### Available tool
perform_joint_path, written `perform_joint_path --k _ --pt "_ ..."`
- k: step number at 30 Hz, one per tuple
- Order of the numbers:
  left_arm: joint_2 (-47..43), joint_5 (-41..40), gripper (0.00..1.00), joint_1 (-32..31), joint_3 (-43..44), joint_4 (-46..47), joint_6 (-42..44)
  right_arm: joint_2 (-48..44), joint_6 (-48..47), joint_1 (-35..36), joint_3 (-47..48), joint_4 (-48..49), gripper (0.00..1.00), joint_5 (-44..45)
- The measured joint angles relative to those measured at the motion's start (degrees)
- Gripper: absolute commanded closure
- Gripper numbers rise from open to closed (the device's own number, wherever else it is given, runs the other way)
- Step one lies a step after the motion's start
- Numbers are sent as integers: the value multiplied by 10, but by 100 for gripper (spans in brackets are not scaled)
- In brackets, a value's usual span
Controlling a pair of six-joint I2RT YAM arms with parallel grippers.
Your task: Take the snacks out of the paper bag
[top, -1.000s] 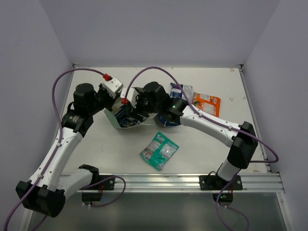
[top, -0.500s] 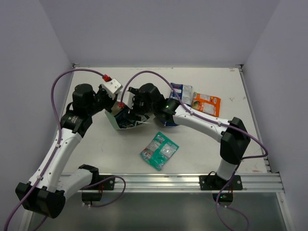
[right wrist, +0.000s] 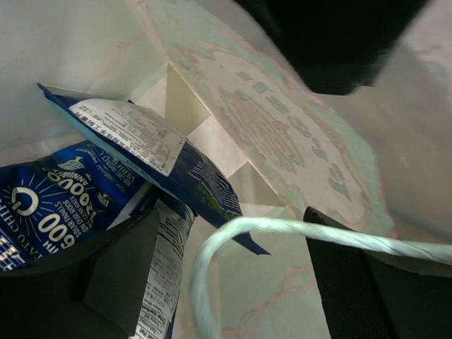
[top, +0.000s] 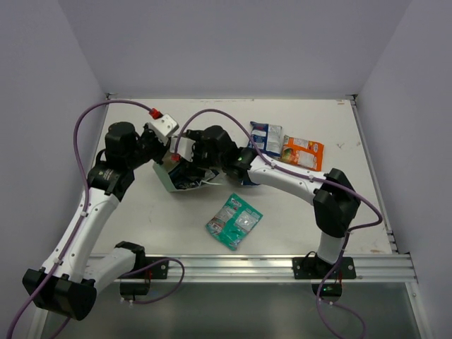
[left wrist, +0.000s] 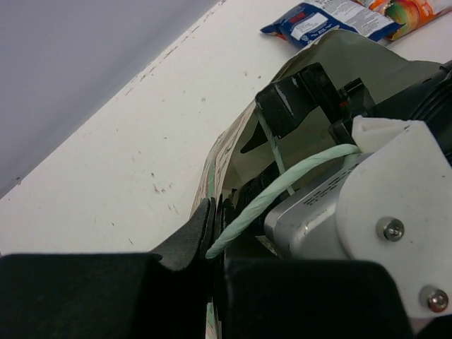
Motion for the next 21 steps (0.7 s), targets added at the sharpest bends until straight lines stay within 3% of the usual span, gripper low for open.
perform_joint_path --k 9,13,16,19,20,21 --pt "2 5 100 1 5 -8 1 13 0 1 -11 36 19 -12" --pt "3 8 100 1 6 -9 -1 27 -2 3 -11 36 30 -30" --pt "3 11 100 0 7 -21 3 41 0 7 -7 31 41 -38" --pt "3 9 100 1 7 -23 3 44 0 6 -2 25 65 -46" --pt "3 9 100 1 7 -23 3 44 1 6 0 21 79 -47" --pt "3 8 100 1 7 -23 3 44 0 6 2 18 86 -47"
